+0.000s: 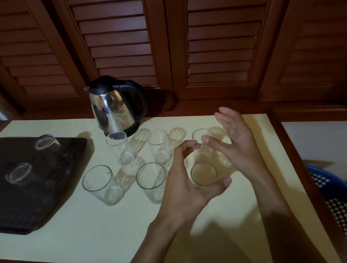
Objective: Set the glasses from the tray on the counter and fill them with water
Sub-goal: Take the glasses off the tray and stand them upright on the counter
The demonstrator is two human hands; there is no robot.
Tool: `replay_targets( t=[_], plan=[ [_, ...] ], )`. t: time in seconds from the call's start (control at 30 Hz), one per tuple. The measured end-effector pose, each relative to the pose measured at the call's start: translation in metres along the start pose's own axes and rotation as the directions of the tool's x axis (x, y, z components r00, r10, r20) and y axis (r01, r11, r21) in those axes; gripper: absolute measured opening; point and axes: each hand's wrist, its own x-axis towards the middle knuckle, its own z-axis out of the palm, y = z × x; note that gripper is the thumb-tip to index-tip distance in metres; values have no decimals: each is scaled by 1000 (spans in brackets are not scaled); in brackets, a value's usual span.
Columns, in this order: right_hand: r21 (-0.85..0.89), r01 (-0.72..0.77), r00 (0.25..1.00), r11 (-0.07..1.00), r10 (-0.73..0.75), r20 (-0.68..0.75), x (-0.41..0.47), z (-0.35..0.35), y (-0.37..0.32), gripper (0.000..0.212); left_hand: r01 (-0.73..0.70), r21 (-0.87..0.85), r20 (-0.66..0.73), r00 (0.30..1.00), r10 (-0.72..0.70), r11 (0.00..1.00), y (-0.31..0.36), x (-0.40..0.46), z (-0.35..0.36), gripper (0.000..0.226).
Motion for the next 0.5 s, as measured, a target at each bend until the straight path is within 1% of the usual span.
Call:
replay_targets(
  t=[0.1, 0.23, 0.37, 0.5],
  plan=[
    [-12, 70, 998, 997, -70, -8, 1, 10, -29, 80, -64, -12, -7, 998, 64, 998, 19, 5, -21, 84],
    [-51, 120, 993, 991, -120, -6, 2, 36, -63, 76, -120, -18, -60, 991, 118, 993, 38, 9, -59, 82],
    [-70, 156, 988, 985, -156, 6, 5, 82, -87, 71, -160, 44, -118, 979, 164, 986, 47, 7, -114, 74],
    [-58, 160, 987, 985, -158, 43, 9, 150, -101, 63, -172, 166, -212, 955, 206, 971, 40, 7, -181, 66]
  ],
)
